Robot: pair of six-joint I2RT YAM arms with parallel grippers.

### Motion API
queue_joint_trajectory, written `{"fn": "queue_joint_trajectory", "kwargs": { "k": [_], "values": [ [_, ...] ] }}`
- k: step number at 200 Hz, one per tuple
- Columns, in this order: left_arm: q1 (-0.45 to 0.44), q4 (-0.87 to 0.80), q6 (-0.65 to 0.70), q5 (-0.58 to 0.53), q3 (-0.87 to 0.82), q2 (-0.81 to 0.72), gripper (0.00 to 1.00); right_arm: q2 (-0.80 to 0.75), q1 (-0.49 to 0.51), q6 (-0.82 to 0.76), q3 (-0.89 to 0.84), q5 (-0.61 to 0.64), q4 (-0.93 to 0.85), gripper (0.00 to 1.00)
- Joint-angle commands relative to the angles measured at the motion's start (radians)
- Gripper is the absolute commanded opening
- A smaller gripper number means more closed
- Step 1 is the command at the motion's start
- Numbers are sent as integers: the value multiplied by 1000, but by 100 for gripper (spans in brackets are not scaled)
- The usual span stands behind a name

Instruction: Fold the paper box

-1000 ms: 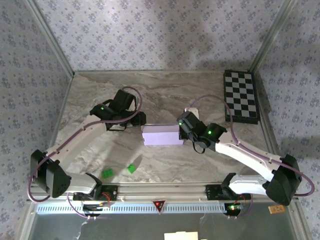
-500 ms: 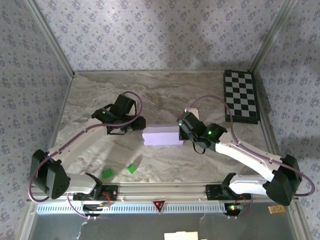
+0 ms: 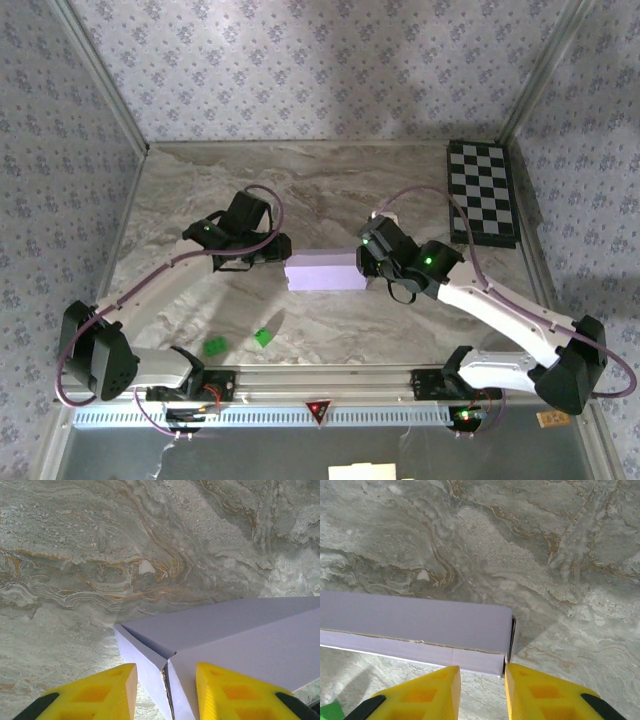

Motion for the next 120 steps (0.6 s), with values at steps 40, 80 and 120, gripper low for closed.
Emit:
{"fn": "queue_joint_trajectory", "kwargs": {
  "k": [40, 80, 120],
  "values": [
    [3, -78, -19, -10, -46, -9, 36, 31, -76, -24, 38, -56, -10, 33],
    [3, -75, -22, -12, -52, -13, 35, 46, -105, -22, -18, -94, -3, 32],
    [2, -69, -28, -22, -93, -17, 34, 11, -115, 15, -105, -120, -2, 27]
  ]
}}
